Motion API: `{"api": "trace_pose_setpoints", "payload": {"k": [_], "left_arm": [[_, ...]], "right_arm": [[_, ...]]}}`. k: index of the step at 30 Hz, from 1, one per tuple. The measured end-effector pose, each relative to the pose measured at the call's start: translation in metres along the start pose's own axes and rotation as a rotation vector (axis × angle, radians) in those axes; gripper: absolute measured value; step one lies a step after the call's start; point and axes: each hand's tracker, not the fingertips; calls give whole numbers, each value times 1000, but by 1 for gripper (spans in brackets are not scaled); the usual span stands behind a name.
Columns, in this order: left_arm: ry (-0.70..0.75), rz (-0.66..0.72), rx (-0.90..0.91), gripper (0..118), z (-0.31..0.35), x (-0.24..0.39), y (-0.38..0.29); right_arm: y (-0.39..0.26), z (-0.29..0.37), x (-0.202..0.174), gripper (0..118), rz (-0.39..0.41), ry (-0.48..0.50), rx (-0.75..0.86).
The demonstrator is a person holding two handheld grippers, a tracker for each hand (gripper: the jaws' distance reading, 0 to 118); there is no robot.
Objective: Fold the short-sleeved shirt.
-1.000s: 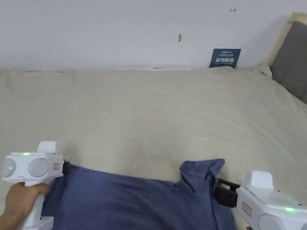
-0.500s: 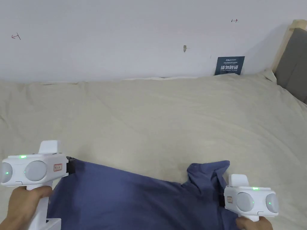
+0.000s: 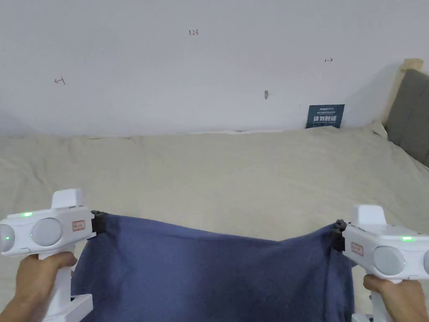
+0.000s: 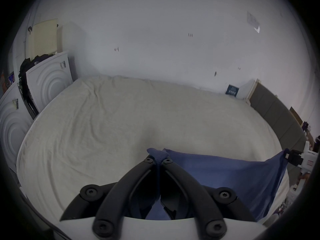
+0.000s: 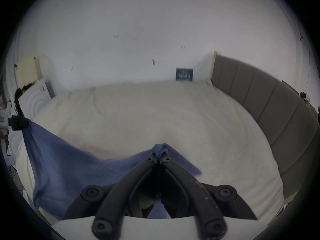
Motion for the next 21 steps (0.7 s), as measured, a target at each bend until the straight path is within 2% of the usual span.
{"api": "trace_pose_setpoints", "payload": {"k": [4, 10, 13, 21], "left_arm": [[34, -30, 109, 4, 47, -3, 37], [86, -21, 275, 4, 109, -10, 115], [111, -32, 345, 4, 121, -14, 158], [141, -11, 488, 4, 150, -16, 234]], "right_arm": [[53, 40, -15, 3, 35, 20, 145], [144, 93, -41, 3, 24, 60, 342], [184, 108, -48, 3, 19, 94, 408], [266, 129, -61, 3, 39, 105, 571]]}}
